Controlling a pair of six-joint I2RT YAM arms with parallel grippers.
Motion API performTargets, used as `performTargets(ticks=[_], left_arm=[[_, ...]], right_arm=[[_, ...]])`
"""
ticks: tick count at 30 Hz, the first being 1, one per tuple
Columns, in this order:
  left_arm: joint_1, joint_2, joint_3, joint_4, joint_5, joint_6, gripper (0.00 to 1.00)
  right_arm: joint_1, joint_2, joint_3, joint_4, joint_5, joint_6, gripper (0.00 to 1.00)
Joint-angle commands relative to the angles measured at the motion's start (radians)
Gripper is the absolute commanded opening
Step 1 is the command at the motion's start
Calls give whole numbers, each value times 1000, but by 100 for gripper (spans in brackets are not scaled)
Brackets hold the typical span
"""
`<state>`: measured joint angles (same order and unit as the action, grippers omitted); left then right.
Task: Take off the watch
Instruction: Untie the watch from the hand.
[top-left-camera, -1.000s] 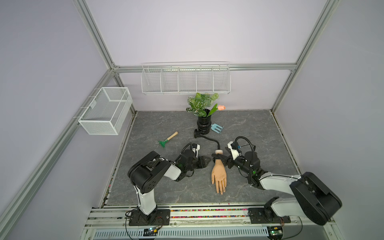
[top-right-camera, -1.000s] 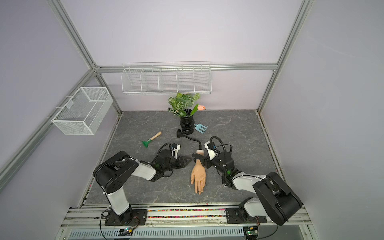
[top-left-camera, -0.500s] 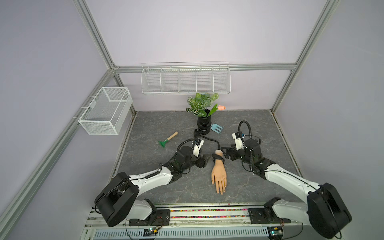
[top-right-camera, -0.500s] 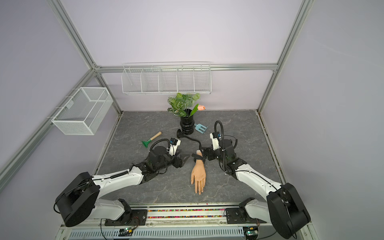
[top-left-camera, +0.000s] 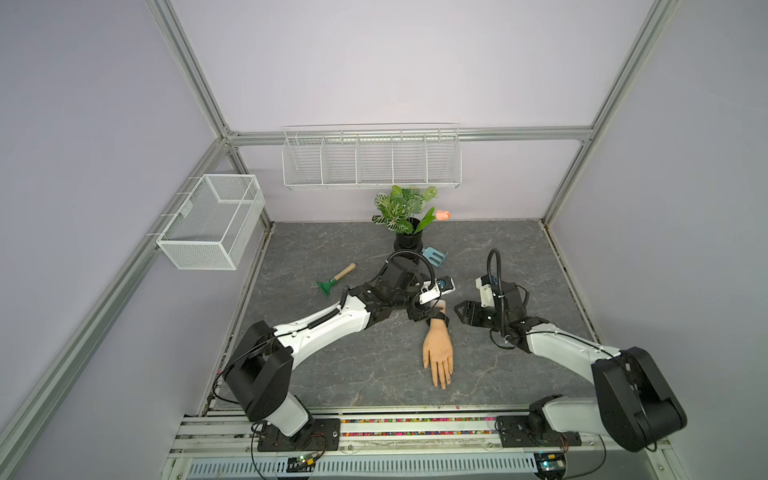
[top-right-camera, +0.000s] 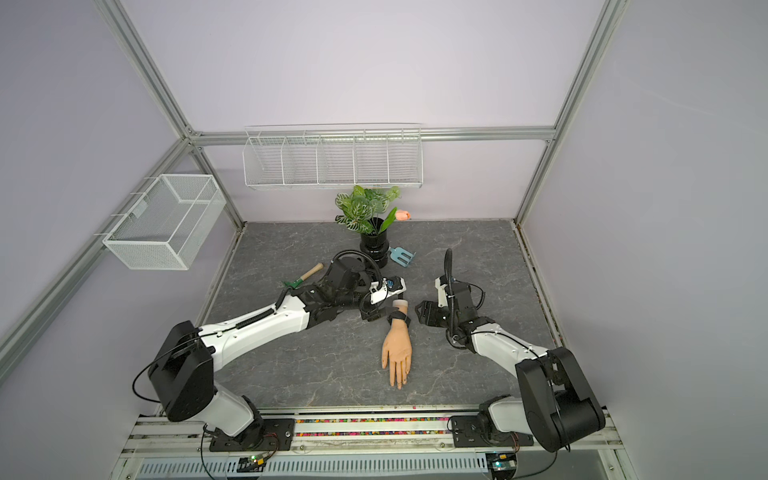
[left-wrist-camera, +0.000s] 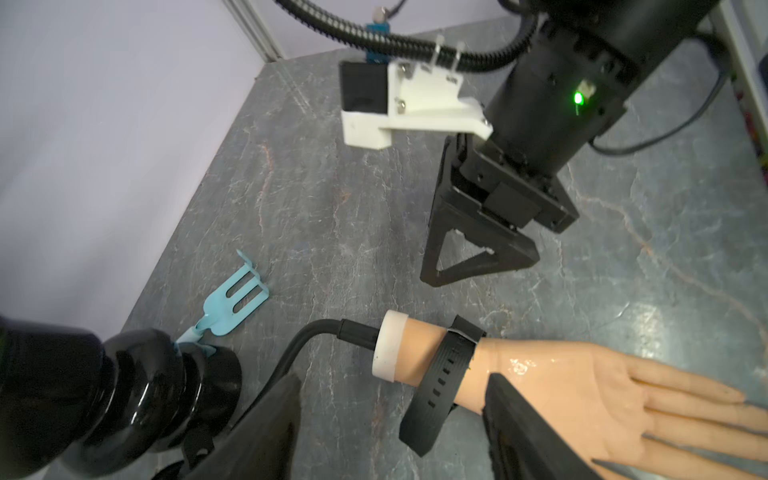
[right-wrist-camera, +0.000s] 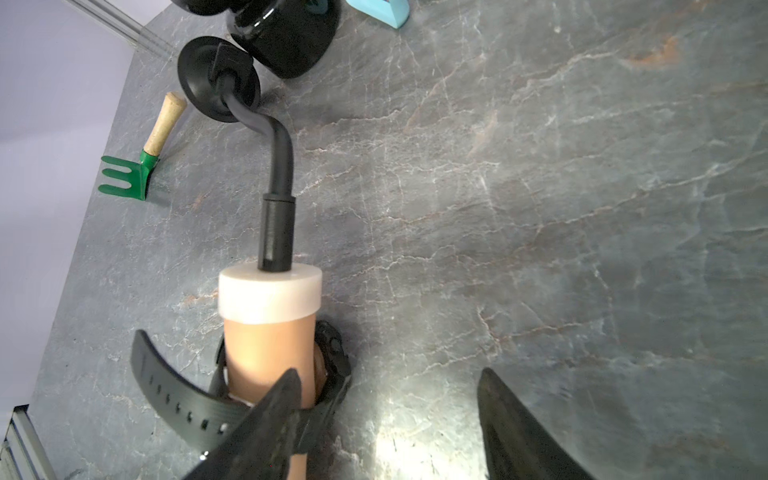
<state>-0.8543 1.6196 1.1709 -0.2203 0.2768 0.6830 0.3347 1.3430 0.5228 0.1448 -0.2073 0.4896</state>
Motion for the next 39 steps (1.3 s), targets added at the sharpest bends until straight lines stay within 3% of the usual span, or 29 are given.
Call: performTargets(ticks=[1, 6, 15, 23, 30, 35, 39], left_arm=[[-4, 94, 101, -222, -19, 251, 70], [-4, 255, 274, -388, 34, 289, 65], [-10, 368, 353, -423, 120, 291, 53], [-13, 393, 312, -400, 89, 290, 44], [-13, 388, 285, -402, 112, 286, 24], [-10, 327, 197, -300, 109, 235, 11], [11, 266, 126, -186, 153, 130, 9]], right_arm=[[-18, -2, -30, 47, -58, 38, 69], [-19, -22, -35, 29, -109, -4, 69], [-17, -68, -51, 11, -90, -22, 70], [-17, -96, -54, -2, -84, -22, 70], [-18, -116, -40, -35, -75, -17, 70], [-15, -124, -28, -37, -68, -42, 69], [44, -102, -68, 139, -72, -173, 70]])
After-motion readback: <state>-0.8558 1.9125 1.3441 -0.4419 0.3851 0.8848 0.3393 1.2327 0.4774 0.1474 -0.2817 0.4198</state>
